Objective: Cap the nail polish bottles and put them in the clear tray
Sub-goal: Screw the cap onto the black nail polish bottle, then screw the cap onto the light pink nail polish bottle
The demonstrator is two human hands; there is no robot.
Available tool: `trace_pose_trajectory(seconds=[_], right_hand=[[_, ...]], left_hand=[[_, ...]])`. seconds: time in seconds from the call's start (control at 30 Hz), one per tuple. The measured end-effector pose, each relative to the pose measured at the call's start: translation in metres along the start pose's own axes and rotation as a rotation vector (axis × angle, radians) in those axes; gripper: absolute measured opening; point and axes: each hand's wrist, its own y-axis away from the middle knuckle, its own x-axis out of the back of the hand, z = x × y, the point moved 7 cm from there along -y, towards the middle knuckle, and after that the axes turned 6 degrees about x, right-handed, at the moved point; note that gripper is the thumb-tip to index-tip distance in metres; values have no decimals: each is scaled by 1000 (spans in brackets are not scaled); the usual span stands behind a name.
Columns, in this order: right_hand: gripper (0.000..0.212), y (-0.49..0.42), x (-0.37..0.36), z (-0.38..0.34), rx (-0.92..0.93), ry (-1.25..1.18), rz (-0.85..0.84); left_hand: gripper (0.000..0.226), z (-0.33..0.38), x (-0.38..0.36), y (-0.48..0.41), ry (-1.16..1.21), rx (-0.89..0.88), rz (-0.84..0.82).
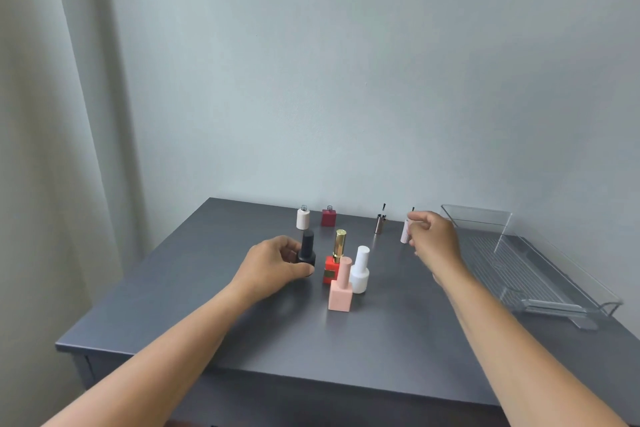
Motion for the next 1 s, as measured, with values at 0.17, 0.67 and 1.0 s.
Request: trace_pose_trajectory(seconds=[0.17, 0.67, 1.0], right_hand=[[44, -25, -7, 33, -105, 156, -1], [38, -48, -26, 61, -118, 249, -50], [25, -45, -23, 58, -71, 237, 18]], left_hand=[[24, -6, -7, -3, -83, -4, -20], [38, -3, -14, 5, -43, -57, -128], [52, 0, 5, -3, 158, -49, -101]])
